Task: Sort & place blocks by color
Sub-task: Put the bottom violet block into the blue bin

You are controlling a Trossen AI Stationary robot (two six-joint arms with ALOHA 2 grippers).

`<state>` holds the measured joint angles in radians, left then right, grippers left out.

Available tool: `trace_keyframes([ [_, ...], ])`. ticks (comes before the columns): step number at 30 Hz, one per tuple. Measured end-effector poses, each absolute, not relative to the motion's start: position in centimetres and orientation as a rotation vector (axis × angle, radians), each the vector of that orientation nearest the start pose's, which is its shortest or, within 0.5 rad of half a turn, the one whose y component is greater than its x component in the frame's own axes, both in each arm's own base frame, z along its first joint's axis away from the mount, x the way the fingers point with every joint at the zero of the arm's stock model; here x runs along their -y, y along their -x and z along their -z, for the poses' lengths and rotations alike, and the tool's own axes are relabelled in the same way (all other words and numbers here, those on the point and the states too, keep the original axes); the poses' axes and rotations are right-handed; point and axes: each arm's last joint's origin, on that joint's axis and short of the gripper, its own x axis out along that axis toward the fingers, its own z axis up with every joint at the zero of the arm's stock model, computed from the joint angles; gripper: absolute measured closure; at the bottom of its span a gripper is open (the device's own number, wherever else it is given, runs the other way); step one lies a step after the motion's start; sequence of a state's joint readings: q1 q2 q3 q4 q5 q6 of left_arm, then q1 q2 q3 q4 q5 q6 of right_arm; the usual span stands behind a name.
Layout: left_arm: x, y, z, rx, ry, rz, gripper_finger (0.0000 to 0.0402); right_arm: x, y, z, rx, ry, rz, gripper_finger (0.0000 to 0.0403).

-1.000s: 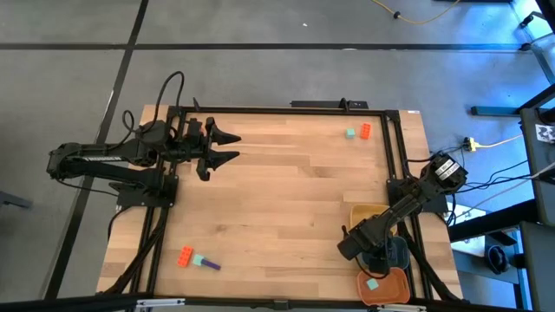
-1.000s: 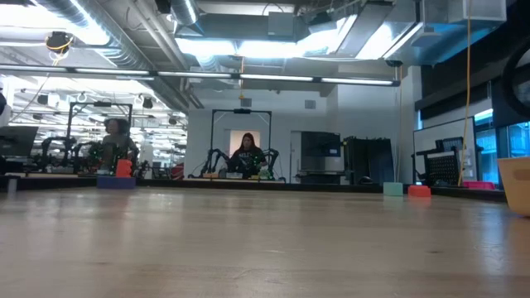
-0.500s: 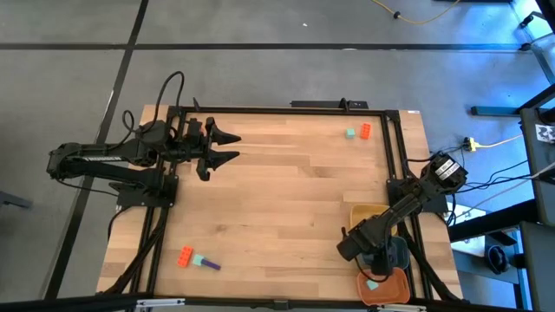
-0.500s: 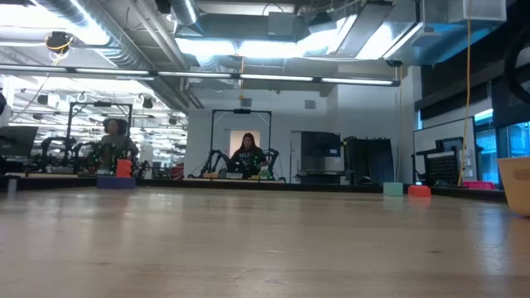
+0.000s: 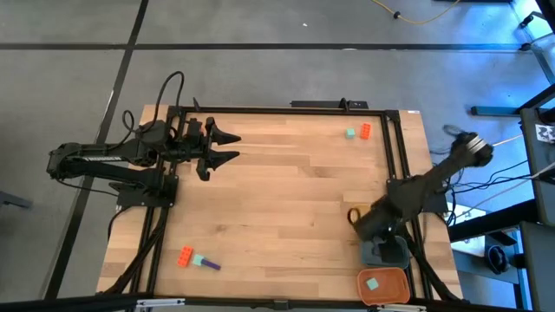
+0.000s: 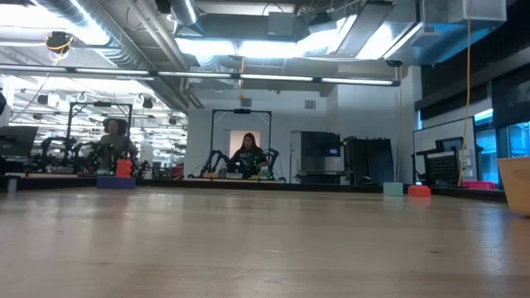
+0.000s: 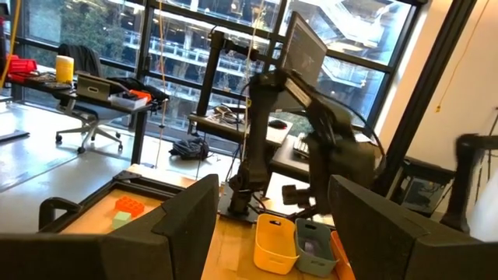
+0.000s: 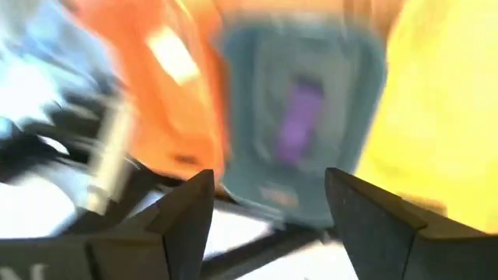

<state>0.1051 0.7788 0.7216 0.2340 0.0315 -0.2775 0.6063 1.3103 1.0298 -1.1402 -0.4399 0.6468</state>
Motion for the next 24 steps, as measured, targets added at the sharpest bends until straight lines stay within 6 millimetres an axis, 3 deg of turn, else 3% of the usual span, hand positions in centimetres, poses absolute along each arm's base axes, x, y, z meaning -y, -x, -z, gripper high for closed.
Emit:
trace_keyframes([
  [4, -1.8, -17.4, -35.2, 0.186, 0.265, -0.049, 0.0166, -11.2, -18.2, -28.6, -1.287, -0.482, -0.296, 0.0156],
  [8, -1.8, -17.4, -35.2, 0.185, 0.265, -0.049, 0.0166, -8.5, -20.7, -29.8, -0.954, -0.534, -0.156, 0.0156],
  [16, -1.7, -17.4, -35.2, 0.182, 0.264, -0.032, 0.0166, -3.6, -26.5, -30.6, -0.386, -0.454, -0.134, 0.0156],
  [20, -1.7, -17.4, -35.2, 0.182, 0.268, -0.032, 0.0166, -1.0, -28.0, -31.8, -0.149, -0.392, -0.108, 0.0156],
  [24, -1.7, -17.4, -35.2, 0.183, 0.273, -0.032, 0.0166, 0.7, -28.2, -33.8, 0.062, -0.343, -0.151, 0.0157],
])
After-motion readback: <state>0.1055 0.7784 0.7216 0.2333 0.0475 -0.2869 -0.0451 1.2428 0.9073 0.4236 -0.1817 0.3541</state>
